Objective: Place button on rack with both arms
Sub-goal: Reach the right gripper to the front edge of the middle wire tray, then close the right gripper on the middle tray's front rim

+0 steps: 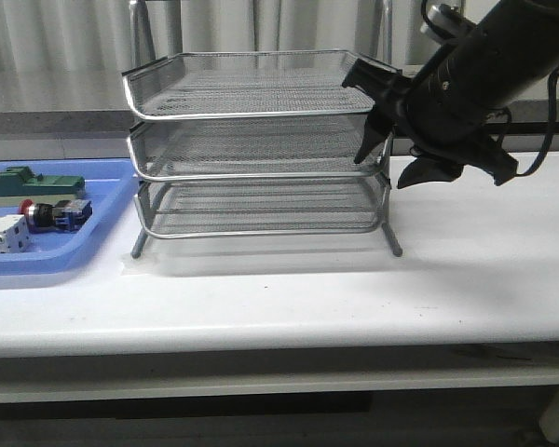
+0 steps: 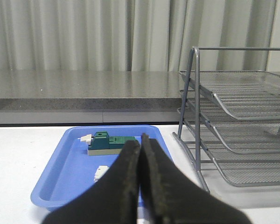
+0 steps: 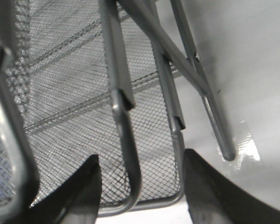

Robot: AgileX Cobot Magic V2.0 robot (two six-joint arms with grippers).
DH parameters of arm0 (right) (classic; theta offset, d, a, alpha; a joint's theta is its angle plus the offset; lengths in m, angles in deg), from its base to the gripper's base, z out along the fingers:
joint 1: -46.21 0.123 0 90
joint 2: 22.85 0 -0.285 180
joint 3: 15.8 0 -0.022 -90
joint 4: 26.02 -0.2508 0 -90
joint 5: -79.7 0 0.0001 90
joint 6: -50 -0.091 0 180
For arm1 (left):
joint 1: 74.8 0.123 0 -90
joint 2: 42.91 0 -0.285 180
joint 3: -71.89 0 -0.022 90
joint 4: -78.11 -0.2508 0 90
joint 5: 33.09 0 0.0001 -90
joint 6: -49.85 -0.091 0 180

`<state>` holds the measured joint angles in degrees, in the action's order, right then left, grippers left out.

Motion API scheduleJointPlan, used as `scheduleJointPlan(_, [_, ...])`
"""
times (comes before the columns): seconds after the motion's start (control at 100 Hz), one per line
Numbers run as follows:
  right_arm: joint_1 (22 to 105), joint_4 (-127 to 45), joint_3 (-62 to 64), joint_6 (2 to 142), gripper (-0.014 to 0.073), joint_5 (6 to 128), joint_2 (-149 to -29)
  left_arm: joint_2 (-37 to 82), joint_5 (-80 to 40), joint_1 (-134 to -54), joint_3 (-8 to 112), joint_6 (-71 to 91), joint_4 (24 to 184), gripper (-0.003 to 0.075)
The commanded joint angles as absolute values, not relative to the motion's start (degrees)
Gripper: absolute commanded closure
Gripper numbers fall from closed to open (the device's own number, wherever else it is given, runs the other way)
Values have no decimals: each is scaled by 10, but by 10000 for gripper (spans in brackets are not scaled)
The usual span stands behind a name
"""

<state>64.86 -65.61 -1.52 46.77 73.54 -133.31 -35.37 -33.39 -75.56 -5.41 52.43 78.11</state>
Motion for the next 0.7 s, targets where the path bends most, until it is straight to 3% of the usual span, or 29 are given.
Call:
scheduleJointPlan(0.0, [649,-671,-32,476,183,774,-1313,-374,-382,-754,-81,530,784,741])
scheduleJointPlan(0.52, [649,-713,-42,476,185,763,-1334,-374,-382,-754,-81,530,784,741])
scheduleJointPlan(0.69, [649,-718,-52,476,313,757,-1334,-374,-382,-754,-81,530,784,741])
